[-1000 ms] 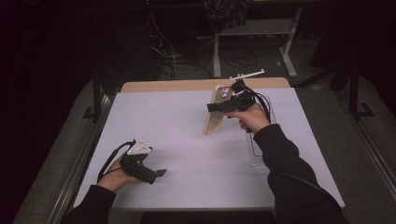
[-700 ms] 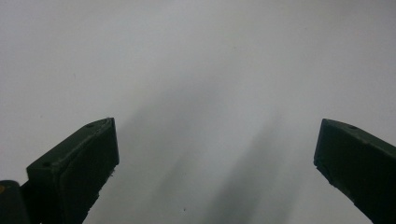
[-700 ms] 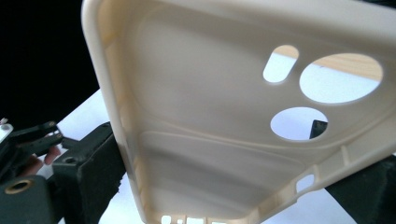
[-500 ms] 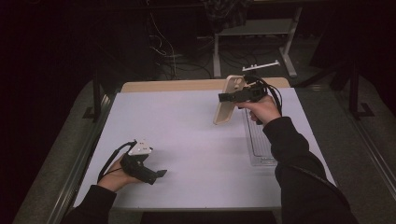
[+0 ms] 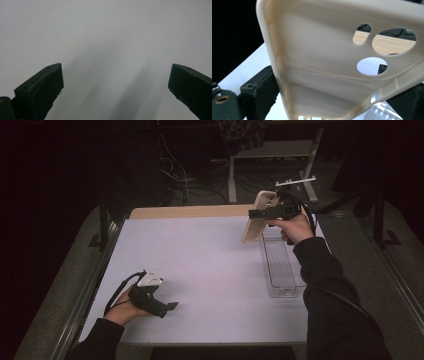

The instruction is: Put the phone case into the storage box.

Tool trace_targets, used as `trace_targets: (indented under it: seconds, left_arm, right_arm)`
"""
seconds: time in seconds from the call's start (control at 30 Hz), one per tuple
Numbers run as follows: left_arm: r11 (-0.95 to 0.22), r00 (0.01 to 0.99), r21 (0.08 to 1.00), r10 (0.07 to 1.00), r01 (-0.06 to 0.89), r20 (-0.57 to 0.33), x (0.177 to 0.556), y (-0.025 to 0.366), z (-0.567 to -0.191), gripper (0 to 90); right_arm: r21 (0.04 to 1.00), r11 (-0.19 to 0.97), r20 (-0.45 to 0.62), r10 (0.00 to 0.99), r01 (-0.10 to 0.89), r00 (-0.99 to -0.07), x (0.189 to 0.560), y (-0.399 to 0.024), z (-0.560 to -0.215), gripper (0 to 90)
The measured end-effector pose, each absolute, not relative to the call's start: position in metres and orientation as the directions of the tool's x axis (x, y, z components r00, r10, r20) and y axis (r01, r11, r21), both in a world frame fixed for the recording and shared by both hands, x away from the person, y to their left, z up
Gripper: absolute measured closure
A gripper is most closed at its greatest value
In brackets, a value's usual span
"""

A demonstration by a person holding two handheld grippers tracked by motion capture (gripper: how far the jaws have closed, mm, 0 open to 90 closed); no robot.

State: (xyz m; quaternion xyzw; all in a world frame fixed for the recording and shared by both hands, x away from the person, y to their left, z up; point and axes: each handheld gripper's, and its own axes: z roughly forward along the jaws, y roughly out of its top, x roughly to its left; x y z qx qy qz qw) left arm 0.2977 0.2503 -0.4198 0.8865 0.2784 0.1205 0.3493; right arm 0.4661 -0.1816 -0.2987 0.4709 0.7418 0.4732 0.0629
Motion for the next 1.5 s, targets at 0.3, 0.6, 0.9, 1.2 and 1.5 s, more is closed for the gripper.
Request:
trace_targets:
  seconds: [0.3,0.6,0.9,1.2,1.5]
  left_arm:
    - [-0.604,0.816,0.682,0.578,0.413,0.017,0.298,0.250,-0.420,0.0]
    - [-0.599,0.814,0.683,0.580,0.418,0.010,0.297,0.250,-0.420,0.0]
    - [-0.593,0.812,0.687,0.584,0.421,0.006,0.297,0.250,-0.420,0.0]
    - [-0.595,0.815,0.687,0.579,0.416,0.009,0.297,0.250,-0.420,0.0]
    - [-0.594,0.815,0.687,0.579,0.418,0.005,0.298,0.249,-0.421,0.0]
  right_arm:
    - [0.756,0.068,0.340,0.808,0.651,-0.480,0.475,-0.206,-0.297,6.5]
    - [0.750,0.060,0.298,0.858,0.659,-0.419,0.481,-0.224,-0.302,6.5]
    - [0.725,0.070,0.260,0.893,0.685,-0.367,0.489,-0.230,-0.317,6.5]
    - [0.688,0.073,0.248,0.911,0.722,-0.329,0.495,-0.227,-0.333,6.5]
    - [0.666,0.093,0.224,0.922,0.741,-0.316,0.503,-0.222,-0.349,6.4]
